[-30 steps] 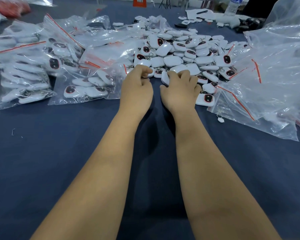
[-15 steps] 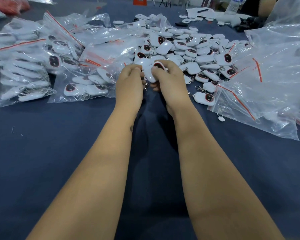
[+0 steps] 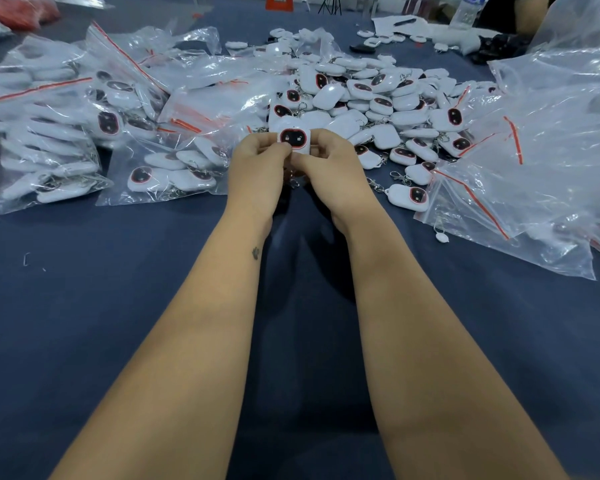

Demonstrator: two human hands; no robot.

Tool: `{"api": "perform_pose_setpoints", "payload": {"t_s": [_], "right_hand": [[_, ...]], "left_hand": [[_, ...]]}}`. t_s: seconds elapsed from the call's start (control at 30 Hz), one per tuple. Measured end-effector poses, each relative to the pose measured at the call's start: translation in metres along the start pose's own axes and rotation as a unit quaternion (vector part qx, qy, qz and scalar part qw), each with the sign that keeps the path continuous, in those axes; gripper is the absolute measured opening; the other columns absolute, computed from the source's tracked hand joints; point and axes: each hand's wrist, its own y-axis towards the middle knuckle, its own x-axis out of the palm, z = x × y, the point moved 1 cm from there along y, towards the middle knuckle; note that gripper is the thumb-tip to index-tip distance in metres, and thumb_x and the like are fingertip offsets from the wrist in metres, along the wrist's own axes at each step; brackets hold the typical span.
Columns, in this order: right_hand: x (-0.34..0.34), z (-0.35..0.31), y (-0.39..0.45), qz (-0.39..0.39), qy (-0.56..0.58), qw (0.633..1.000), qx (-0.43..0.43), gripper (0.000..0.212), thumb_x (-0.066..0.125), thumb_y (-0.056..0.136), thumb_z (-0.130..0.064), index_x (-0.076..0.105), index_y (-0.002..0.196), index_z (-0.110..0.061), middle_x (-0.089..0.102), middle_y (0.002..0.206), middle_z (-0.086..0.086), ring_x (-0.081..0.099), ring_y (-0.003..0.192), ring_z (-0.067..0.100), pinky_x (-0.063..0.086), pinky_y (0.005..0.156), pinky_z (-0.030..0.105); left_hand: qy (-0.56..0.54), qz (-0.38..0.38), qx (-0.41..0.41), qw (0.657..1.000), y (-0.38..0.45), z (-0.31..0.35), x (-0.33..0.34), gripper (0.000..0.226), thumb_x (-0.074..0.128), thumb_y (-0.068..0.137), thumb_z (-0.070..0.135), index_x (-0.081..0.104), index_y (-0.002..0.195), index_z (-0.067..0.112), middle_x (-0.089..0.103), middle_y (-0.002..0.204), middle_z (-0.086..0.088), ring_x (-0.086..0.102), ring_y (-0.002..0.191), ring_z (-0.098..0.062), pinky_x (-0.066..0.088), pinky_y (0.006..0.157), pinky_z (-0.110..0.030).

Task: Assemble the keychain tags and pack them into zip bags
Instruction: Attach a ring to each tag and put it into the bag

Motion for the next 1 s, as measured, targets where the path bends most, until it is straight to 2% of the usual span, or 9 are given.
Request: {"api": "perform_pose_setpoints", "payload": {"t_s": [0.1,0.23,0.43,0.6,0.67,0.77,0.83,1.0], "right_hand": [[-0.0006,-0.0005,-0.0003,-0.003,-0.009,1.0,-0.004,0.015,0.062,0.087,0.001,0.067,0.095,-0.01,0.068,0.085,0.009,0.061,0.08,0.016,0.052,0.078,0.032],[-0.0006,0.0004,0.0007,-0.011,-0.038,0.999,-0.005,0.018,0.058,0.089,0.002,0.067,0.091,-0.013,0.065,0.081,0.004,0.059,0.078,0.015,0.05,0.076,0.029],[-0.0017,0.0015,0.0015,-0.013,-0.055,0.998,0.002,0.02,0.056,0.089,0.003,0.068,0.104,-0.002,0.069,0.091,0.01,0.062,0.085,0.016,0.053,0.087,0.036],[-0.0006,0.0004,0.0012,-0.005,-0.047,0.999,0.001,0.019,0.058,0.085,0.003,0.069,0.094,-0.01,0.071,0.09,0.011,0.064,0.084,0.017,0.055,0.087,0.038],[-0.0004,-0.0003,0.0017,-0.001,-0.047,0.999,0.01,0.018,0.055,0.083,0.003,0.068,0.093,-0.005,0.068,0.083,0.011,0.06,0.078,0.016,0.054,0.078,0.038],[-0.0003,-0.0028,0.0015,-0.003,-0.008,1.0,0.016,0.022,0.05,0.087,0.001,0.062,0.074,-0.013,0.058,0.063,-0.001,0.05,0.058,0.009,0.042,0.058,0.021],[-0.0008,-0.0033,0.0009,0.001,0.01,1.0,0.017,0.025,0.048,0.089,0.0,0.059,0.072,-0.015,0.057,0.064,-0.001,0.05,0.056,0.007,0.041,0.055,0.019],[-0.0005,-0.0028,-0.0001,0.004,0.022,1.0,0.02,0.014,0.051,0.092,-0.007,0.063,0.086,-0.01,0.059,0.072,0.0,0.052,0.06,0.006,0.044,0.057,0.017]], "left_hand": [[-0.017,-0.014,0.009,1.0,-0.0023,0.002,0.0012,0.021,0.055,0.09,0.006,0.063,0.102,0.021,0.071,0.101,-0.007,0.067,0.083,-0.016,0.055,0.088,-0.038],[-0.013,-0.041,0.02,0.999,-0.0033,0.0026,0.0012,0.025,0.055,0.092,0.006,0.067,0.107,0.022,0.07,0.1,-0.005,0.064,0.084,-0.015,0.055,0.088,-0.036],[-0.007,-0.047,0.021,0.999,-0.0044,0.003,0.0014,0.026,0.055,0.092,0.004,0.068,0.105,0.022,0.07,0.097,-0.005,0.063,0.084,-0.017,0.055,0.09,-0.038],[-0.003,-0.04,0.018,0.999,-0.004,0.0031,0.0012,0.029,0.051,0.093,0.004,0.068,0.11,0.02,0.071,0.101,-0.005,0.065,0.084,-0.013,0.055,0.088,-0.034],[-0.001,-0.045,0.02,0.999,-0.0043,0.0024,0.0012,0.028,0.051,0.092,0.004,0.069,0.109,0.018,0.071,0.098,-0.005,0.065,0.083,-0.014,0.055,0.089,-0.036],[0.003,-0.051,0.026,0.998,-0.0046,0.0019,0.0014,0.027,0.051,0.092,0.004,0.068,0.109,0.016,0.069,0.089,-0.005,0.063,0.077,-0.016,0.054,0.09,-0.043],[0.005,-0.051,0.027,0.998,-0.0041,0.0017,0.001,0.027,0.052,0.092,0.004,0.069,0.109,0.016,0.07,0.09,-0.005,0.066,0.079,-0.016,0.054,0.091,-0.043],[0.006,-0.054,0.03,0.998,-0.005,0.0011,0.0003,0.029,0.052,0.091,0.002,0.07,0.105,0.02,0.072,0.092,-0.004,0.069,0.083,-0.015,0.056,0.092,-0.042]]}}
